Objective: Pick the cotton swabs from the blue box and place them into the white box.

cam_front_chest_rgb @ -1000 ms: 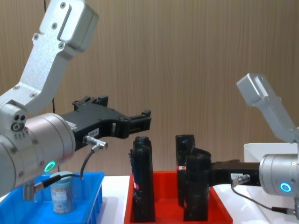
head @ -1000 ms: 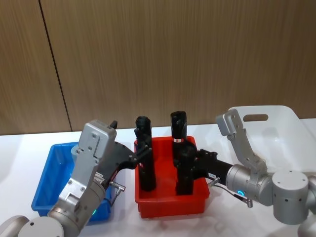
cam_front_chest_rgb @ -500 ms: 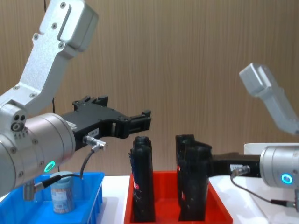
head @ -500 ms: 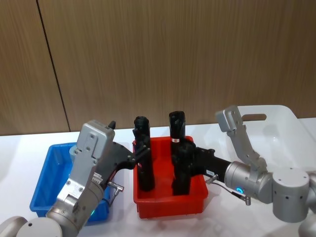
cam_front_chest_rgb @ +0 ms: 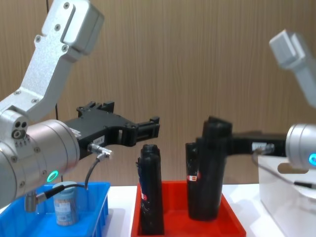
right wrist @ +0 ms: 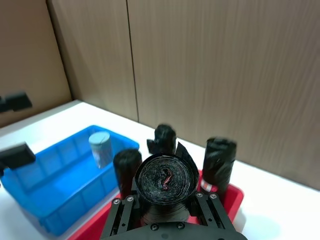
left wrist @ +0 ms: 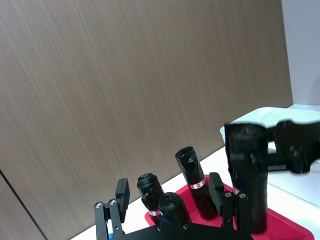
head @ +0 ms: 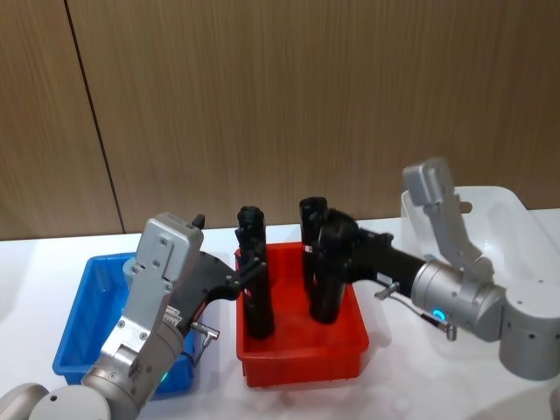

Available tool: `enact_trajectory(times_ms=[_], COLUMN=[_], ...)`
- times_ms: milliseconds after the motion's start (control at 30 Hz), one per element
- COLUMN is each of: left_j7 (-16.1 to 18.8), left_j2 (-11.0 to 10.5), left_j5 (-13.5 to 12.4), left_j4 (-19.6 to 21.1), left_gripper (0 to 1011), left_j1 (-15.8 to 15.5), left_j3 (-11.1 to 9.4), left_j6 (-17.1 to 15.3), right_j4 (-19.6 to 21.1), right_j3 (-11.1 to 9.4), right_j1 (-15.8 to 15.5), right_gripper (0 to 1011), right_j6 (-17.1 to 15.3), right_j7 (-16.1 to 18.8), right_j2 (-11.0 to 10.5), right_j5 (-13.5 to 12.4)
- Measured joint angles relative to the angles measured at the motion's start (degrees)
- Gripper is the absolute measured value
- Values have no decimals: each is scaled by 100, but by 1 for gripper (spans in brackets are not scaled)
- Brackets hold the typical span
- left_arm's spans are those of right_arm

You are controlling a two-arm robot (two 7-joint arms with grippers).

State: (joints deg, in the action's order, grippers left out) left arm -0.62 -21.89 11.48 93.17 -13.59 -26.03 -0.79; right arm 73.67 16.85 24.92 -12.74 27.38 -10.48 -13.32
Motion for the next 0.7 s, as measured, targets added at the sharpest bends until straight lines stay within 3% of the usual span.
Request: enact_trajectory(times_ms=[267, 700], left_j7=[0, 0], left_j2=[0, 0], left_j5=[0, 0], left_j4=[0, 0], left_gripper=[1004, 1004], left_j1=[0, 0], left_j3=[0, 0], left_j6=[0, 0], right_j4=[472, 722], right_j3=[-216, -621], right_j1=[-59, -57], right_gripper=[492, 492], right_j6=[93, 232], right_j7=[-167, -463], right_j2=[-222, -600], right_j5=[-80, -154])
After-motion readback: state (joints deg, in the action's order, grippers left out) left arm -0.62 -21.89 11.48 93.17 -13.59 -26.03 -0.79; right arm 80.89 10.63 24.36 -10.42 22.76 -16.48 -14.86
